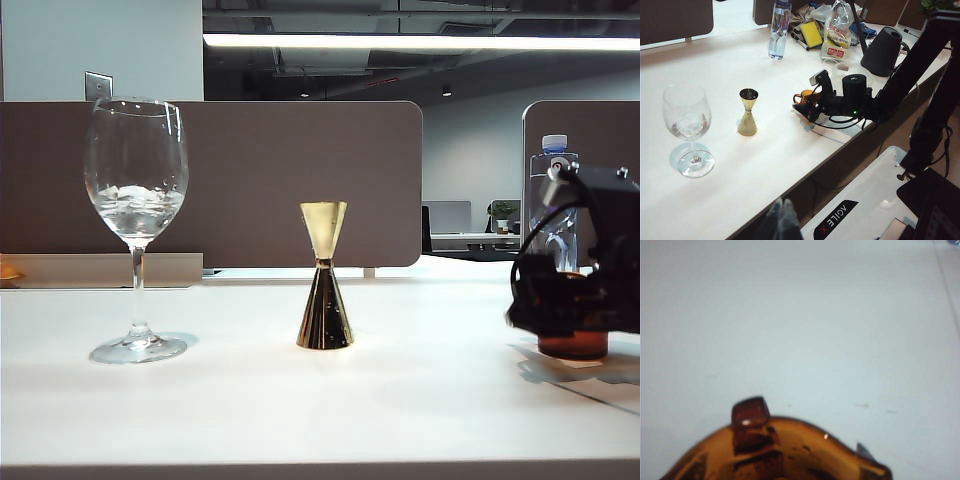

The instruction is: Pick up the small amber measuring cup and pour the water in it into the jigger, then pick up the jigger and pour the water in it into the wine glass.

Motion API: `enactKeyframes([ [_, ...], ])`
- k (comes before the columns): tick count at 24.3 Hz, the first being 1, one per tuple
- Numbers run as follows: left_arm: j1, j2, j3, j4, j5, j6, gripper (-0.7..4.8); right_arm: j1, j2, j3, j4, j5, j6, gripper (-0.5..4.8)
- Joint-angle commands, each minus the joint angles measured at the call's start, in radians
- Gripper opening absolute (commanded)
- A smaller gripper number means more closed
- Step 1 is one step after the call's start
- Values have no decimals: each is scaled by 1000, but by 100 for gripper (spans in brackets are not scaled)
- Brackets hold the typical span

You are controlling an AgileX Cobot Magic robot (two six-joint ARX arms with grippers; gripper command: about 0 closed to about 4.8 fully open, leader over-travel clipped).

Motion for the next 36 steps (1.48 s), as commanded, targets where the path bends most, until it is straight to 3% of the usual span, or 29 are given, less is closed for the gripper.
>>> enactKeyframes([
  [1, 0, 1, 3, -2, 3, 4, -2, -1, -51, 2, -39, 18, 1, 383],
  [7, 0, 1, 3, -2, 3, 4, -2, 0, -156, 2, -145, 24, 2, 474],
  [14, 0, 1, 3, -2, 3, 4, -2, 0, -375, 3, -342, 54, 1, 479],
  [19, 0, 1, 3, -2, 3, 4, -2, 23, -452, 5, -349, 42, 2, 479],
  [36, 0, 1, 3, -2, 3, 4, -2, 254, -219, 175, -257, -115, -44, 479],
])
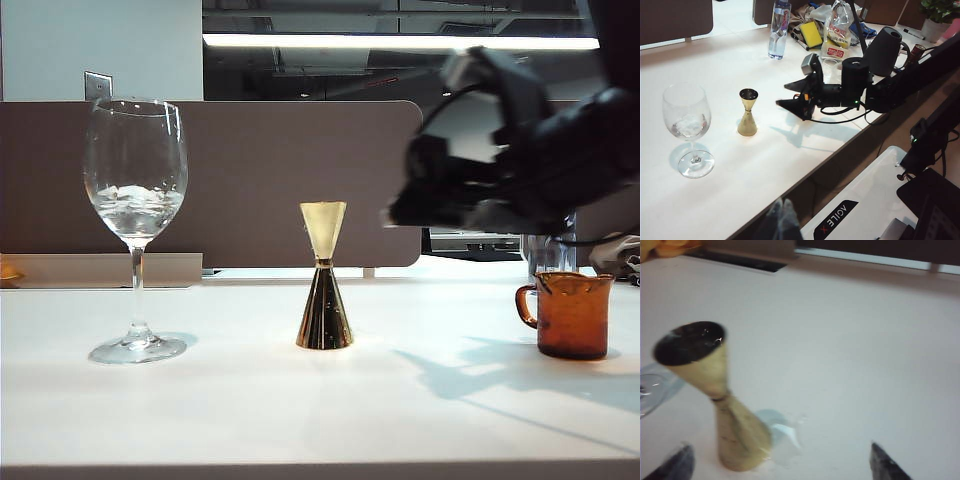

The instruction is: Pick up the small amber measuring cup and pour the water in it into the jigger, then pick up the jigger and pour the water in it into the wine glass.

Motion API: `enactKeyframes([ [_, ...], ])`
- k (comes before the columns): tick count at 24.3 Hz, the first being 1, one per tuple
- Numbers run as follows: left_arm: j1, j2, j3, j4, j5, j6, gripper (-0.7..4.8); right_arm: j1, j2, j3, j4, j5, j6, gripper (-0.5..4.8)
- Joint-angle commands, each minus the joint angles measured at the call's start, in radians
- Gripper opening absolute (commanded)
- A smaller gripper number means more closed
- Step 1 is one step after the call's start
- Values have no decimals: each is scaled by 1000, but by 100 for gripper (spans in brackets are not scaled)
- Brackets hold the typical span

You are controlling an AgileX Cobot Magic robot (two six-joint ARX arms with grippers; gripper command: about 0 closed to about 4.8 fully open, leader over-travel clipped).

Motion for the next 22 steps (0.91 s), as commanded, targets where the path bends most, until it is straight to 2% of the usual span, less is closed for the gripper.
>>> enactKeyframes([
  [1, 0, 1, 3, -2, 3, 4, -2, 32, 50, 42, 21, -16, -3, 479],
  [6, 0, 1, 3, -2, 3, 4, -2, 102, 171, 115, 56, -15, -3, 479],
  [10, 0, 1, 3, -2, 3, 4, -2, 116, 225, 148, 73, -17, -3, 479],
  [14, 0, 1, 3, -2, 3, 4, -2, 116, 267, 178, 74, -20, -3, 418],
  [20, 0, 1, 3, -2, 3, 4, -2, 116, 304, 201, 76, -20, -3, 414],
  [22, 0, 1, 3, -2, 3, 4, -2, 115, 316, 208, 76, -21, -3, 386],
])
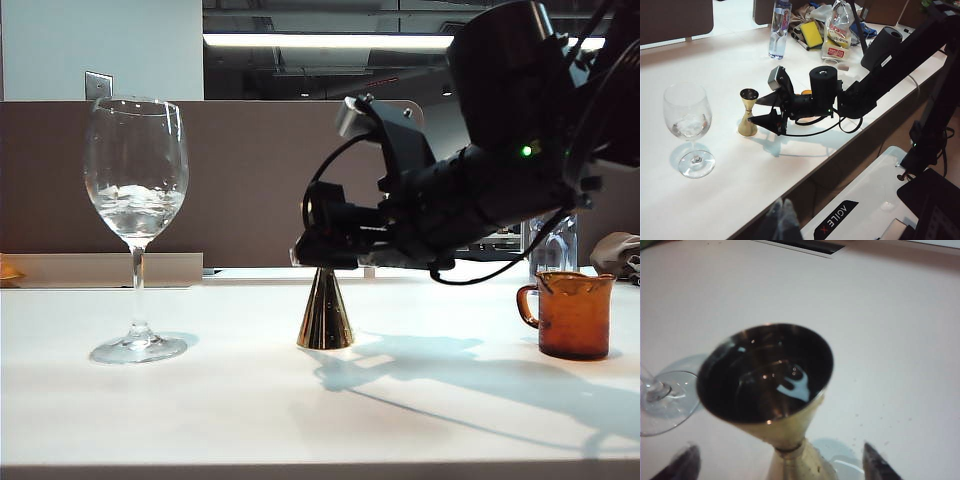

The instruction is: Pick up the small amber measuring cup and pour the water in it into the jigger, then pick up the jigger and pour the water in it into the wine glass.

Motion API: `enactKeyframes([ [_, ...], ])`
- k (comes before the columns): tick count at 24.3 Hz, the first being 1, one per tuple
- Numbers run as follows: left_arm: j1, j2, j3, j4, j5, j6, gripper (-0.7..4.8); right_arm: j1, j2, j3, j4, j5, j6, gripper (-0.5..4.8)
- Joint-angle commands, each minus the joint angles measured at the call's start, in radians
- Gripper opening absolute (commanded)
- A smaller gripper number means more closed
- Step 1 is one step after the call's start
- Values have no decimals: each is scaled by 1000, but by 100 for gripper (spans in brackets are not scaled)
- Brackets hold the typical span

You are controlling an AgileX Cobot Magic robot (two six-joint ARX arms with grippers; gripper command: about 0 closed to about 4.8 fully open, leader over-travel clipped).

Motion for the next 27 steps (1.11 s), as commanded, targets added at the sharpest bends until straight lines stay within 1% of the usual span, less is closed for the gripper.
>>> enactKeyframes([
  [1, 0, 1, 3, -2, 3, 4, -2, 0, 18, 11, 16, -5, -3, 368],
  [11, 0, 1, 3, -2, 3, 4, -2, -1, 91, 68, 31, -19, 1, 352],
  [14, 0, 1, 3, -2, 3, 4, -2, -2, 98, 76, 32, -19, 1, 293],
  [15, 0, 1, 3, -2, 3, 4, -2, -2, 98, 76, 32, -19, 1, 282],
  [21, 0, 1, 3, -2, 3, 4, -2, -8, 98, 77, 31, -19, 1, 259],
  [27, 0, 1, 3, -2, 3, 4, -2, -15, 98, 88, 36, -19, 1, 259],
])
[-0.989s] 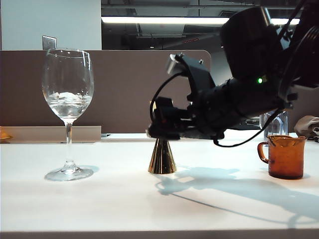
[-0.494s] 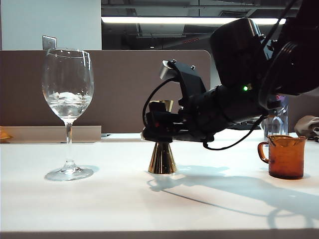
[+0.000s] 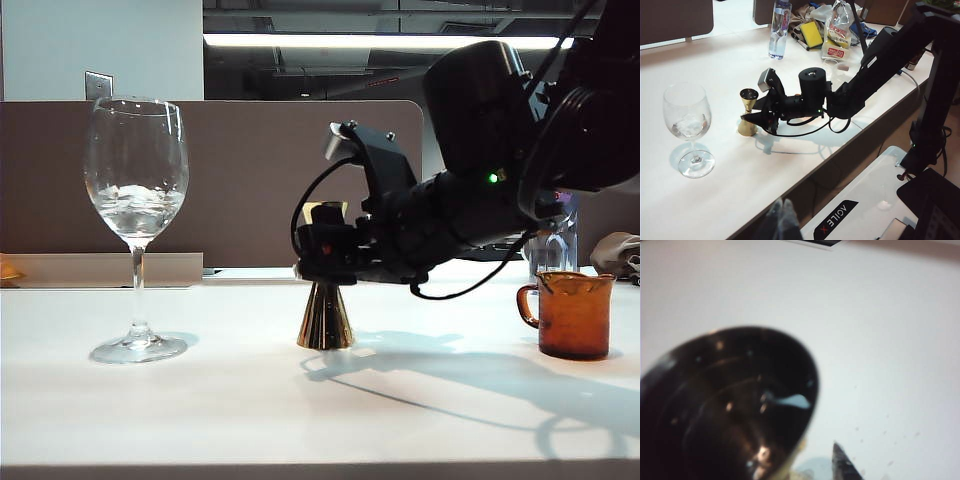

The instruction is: Pick up the small amber measuring cup and pour the water in it into the jigger, then pick up the jigger and pour the water in it into the wine glass.

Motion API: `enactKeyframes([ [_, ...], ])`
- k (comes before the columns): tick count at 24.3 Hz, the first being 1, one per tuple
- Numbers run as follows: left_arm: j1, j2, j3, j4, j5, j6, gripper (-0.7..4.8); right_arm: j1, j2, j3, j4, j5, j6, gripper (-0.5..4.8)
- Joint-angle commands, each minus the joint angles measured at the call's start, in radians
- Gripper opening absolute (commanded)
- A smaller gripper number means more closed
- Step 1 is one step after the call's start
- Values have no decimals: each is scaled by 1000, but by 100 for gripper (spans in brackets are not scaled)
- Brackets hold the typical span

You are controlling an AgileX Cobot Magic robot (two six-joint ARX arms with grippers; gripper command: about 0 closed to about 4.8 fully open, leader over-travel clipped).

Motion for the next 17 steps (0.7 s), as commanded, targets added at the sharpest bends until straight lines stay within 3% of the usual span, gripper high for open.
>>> enactKeyframes([
  [1, 0, 1, 3, -2, 3, 4, -2, -2, -3, 8, 22, -4, 0, 258],
  [5, 0, 1, 3, -2, 3, 4, -2, -3, -3, 8, 20, -4, 0, 201],
  [11, 0, 1, 3, -2, 3, 4, -2, -3, -3, 8, 20, -4, 0, 187],
  [12, 0, 1, 3, -2, 3, 4, -2, -3, -3, 8, 17, -4, 0, 139],
  [17, 0, 1, 3, -2, 3, 4, -2, -3, -3, 8, 16, -4, 0, 134],
])
